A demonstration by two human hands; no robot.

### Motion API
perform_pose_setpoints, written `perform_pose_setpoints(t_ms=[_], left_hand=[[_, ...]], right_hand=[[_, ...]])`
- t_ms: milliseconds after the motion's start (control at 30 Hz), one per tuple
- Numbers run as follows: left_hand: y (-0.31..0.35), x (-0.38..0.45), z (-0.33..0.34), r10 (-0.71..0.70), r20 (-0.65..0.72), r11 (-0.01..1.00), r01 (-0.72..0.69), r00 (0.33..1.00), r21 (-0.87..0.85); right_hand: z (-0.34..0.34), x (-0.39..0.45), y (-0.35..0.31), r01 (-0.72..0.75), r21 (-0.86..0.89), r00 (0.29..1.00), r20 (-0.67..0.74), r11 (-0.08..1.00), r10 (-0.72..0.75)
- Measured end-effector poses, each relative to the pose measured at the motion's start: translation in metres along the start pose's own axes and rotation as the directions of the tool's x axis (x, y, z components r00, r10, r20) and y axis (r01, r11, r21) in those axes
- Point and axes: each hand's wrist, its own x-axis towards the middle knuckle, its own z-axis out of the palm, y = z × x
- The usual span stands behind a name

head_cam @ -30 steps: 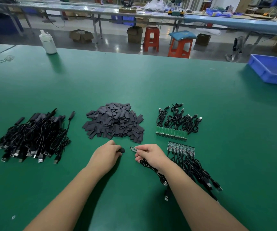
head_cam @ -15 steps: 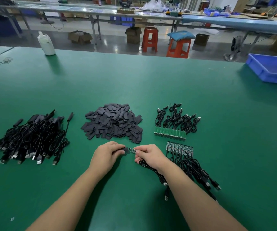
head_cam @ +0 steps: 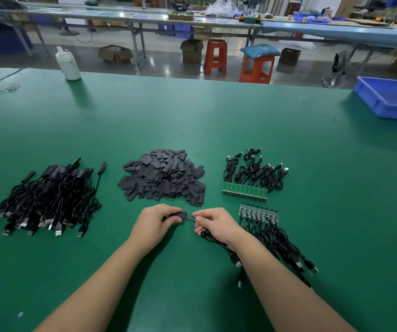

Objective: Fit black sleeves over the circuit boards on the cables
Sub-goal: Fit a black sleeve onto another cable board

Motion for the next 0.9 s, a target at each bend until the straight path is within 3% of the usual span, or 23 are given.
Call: perform_pose_setpoints(t_ms=[267, 533, 900], left_hand=[[0.003, 0.002, -0.002, 0.025, 0.021, 1.0, -0.025, 0.999, 0.016], [0.008, 0.006, -0.009, 0.269, 0.091, 0.916, -0.283, 0.959, 0.283], [0.018, 0.011, -0.001, 0.188, 0.216, 0.924, -0.247, 0.958, 0.291]], right_hand=[[-0.001, 0.0, 0.0, 0.007, -0.024, 1.0, 0.004, 1.0, -0.007], [-0.001, -0.004, -0.004, 0.004, -0.009, 1.0, 0.004, 1.0, -0.004], [0.001, -0.004, -0.005, -0.004, 0.007, 1.0, 0.016, 1.0, 0.003]])
